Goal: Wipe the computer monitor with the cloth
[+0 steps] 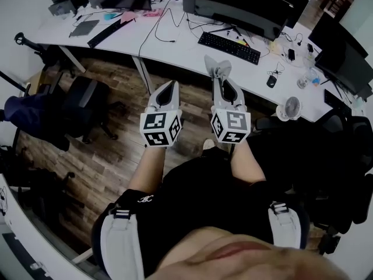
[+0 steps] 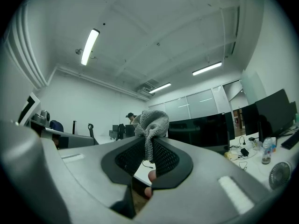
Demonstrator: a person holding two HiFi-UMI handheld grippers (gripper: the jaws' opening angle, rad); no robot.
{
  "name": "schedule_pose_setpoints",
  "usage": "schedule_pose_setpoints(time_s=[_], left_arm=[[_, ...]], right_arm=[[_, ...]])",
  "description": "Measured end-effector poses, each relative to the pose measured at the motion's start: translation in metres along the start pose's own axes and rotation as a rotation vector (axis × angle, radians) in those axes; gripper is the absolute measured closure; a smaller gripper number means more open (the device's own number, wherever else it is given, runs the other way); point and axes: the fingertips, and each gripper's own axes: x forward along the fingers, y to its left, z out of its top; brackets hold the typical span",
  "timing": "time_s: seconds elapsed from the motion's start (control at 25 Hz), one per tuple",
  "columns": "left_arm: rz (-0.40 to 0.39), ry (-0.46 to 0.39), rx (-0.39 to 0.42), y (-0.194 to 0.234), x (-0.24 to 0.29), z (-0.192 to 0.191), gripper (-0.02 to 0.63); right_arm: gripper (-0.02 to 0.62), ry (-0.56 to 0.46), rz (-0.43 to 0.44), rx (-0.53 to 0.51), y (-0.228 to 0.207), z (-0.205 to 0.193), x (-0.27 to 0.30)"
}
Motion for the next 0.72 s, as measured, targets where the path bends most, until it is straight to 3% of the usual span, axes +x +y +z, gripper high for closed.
schedule_pose_setpoints(time_s=[0.4, 0.72], left_arm=[[0.011, -0.018, 0.011, 0.035, 0.032, 0.003, 0.552], [0.011, -0.009, 0.022, 0.065, 0.124, 0.004, 0.552]], right_arm=[[0.558, -0.023, 0.02, -0.019, 0.006, -0.006, 0.051], [0.557, -0.034, 0.018, -0.003, -0.032, -0.024, 0.14]])
